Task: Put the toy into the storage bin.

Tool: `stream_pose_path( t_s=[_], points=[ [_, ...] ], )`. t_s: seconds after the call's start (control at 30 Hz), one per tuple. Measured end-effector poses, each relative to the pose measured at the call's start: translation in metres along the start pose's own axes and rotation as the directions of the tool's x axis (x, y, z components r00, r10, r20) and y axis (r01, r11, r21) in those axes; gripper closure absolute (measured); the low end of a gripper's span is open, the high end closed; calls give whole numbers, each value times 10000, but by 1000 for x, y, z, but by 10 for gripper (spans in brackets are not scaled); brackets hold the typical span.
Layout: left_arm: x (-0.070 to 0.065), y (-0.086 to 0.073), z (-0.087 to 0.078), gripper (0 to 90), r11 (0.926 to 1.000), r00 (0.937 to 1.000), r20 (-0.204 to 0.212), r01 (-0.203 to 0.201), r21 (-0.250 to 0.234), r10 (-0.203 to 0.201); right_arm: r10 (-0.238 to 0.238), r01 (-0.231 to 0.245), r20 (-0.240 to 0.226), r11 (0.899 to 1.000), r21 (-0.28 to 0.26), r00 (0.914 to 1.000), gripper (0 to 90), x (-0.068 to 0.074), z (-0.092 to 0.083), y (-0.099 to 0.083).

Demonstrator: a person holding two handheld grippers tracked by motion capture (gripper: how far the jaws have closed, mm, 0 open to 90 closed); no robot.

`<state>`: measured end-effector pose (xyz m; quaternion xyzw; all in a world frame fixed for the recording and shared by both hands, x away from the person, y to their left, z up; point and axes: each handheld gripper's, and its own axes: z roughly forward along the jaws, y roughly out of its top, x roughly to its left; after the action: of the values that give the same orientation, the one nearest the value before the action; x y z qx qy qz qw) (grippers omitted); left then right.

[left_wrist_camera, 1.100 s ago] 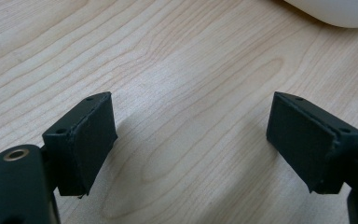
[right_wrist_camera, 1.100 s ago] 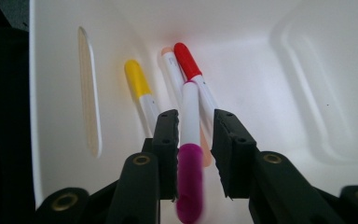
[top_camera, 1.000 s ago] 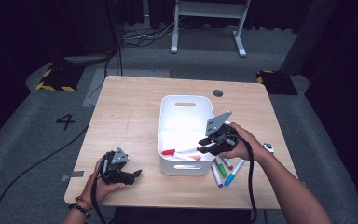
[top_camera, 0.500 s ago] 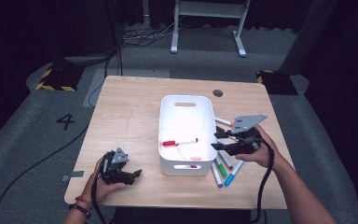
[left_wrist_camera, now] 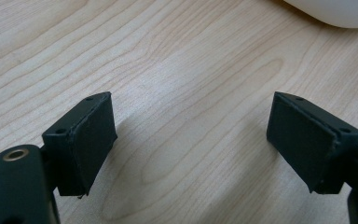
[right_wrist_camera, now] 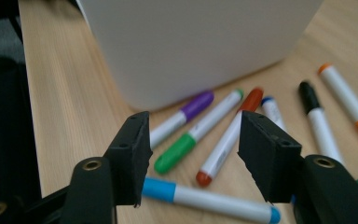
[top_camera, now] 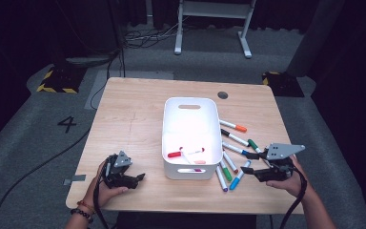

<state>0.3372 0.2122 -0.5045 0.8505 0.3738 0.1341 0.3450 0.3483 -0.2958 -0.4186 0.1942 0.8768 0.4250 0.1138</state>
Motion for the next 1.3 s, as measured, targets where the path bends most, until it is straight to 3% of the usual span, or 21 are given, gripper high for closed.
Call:
stream_pose_path(
  t_s=[0.23,0.6,0.7,0.87,1.03,1.13,1.17,1.2,1.3],
  points=[
    [0,0,0,158,10000,10000,1,-10,3,10,-72,126,-529,9946,1026,9986,397,-4,31,-33],
    [0,0,0,158,10000,10000,-9,-8,2,8,6,157,-1142,9898,1415,9935,397,-8,51,-49],
    [0,0,0,158,10000,10000,-18,22,14,-22,57,132,-1149,9865,1631,9934,394,-5,52,-54],
    [0,0,0,159,10000,10000,-22,26,11,-26,28,128,-1077,9896,1436,9942,428,0,44,-60],
    [0,0,0,158,10000,10000,-22,29,9,-29,-345,497,-1342,9925,1115,9904,456,11,41,-61],
    [0,0,0,158,10000,10000,-20,26,10,-26,-541,737,-1523,9893,1260,9869,476,17,44,-61],
    [0,0,0,158,10000,10000,-20,28,12,-28,-390,608,-1560,9886,1374,9870,484,20,44,-61],
    [0,0,0,159,10000,10000,-22,24,12,-24,-704,897,-1560,9886,1208,9852,501,20,46,-61],
    [0,0,0,159,10000,10000,-24,25,10,-25,-657,888,-1526,9847,1501,9861,645,24,44,-58]
  ],
)
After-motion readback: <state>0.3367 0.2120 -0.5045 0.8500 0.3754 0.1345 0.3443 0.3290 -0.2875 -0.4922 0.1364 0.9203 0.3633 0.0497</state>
